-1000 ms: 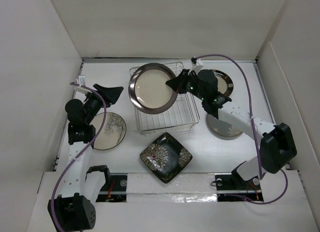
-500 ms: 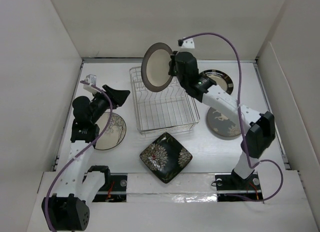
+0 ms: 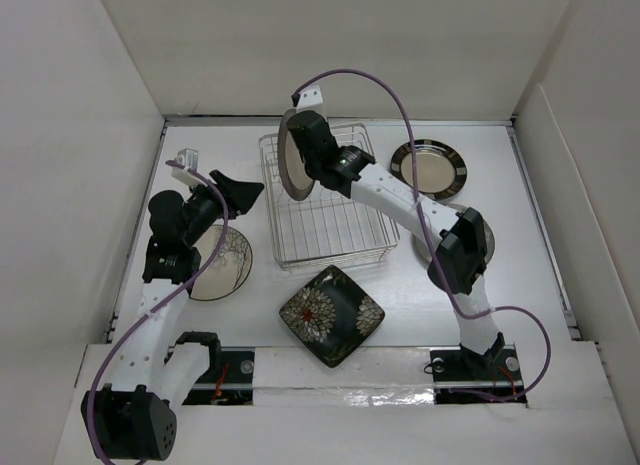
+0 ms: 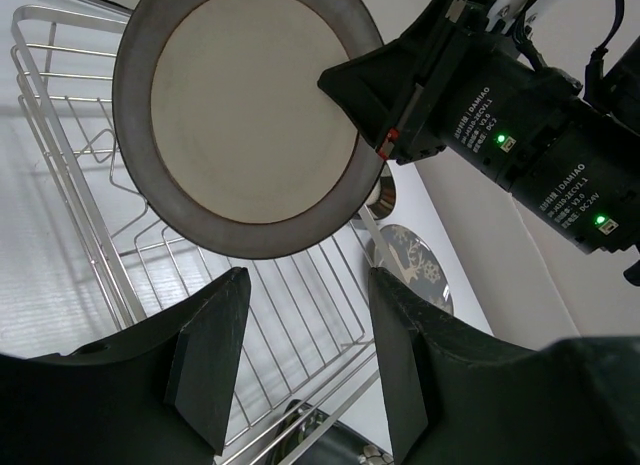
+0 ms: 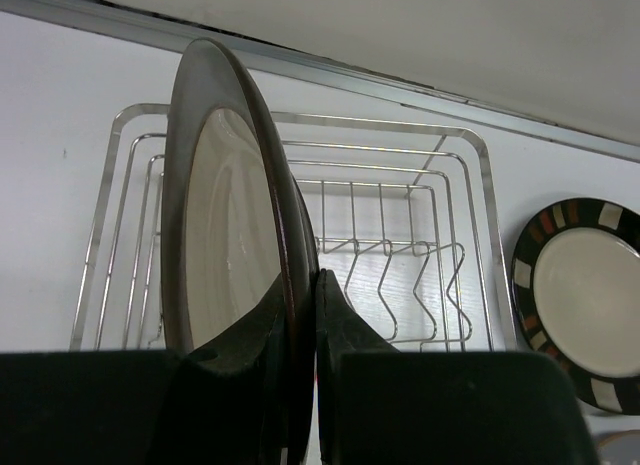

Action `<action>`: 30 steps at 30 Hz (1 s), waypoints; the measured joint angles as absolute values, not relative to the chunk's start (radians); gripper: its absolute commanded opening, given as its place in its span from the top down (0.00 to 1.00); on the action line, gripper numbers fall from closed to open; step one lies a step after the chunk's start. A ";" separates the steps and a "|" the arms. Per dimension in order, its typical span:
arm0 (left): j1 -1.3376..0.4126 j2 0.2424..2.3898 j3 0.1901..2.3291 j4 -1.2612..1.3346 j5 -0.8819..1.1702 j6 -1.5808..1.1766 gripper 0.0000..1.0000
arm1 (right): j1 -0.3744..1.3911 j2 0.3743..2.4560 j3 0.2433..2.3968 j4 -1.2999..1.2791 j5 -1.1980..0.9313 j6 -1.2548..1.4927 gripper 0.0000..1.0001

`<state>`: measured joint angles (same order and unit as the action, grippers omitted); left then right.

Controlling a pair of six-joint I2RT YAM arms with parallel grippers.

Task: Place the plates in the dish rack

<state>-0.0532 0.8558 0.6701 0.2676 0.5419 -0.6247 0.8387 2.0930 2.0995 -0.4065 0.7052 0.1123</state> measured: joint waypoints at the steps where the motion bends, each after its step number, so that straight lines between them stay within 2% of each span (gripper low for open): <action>1: -0.053 0.856 0.670 0.267 0.542 -0.625 0.53 | 0.840 2.099 2.107 -0.412 0.709 0.110 1.00; 12: -0.053 0.858 0.670 0.264 0.541 -0.625 0.53 | 0.846 2.105 2.165 -0.428 0.779 0.069 1.00; 30: -0.053 0.862 0.670 0.263 0.541 -0.625 0.53 | 0.864 2.241 2.235 -0.412 0.780 0.084 1.00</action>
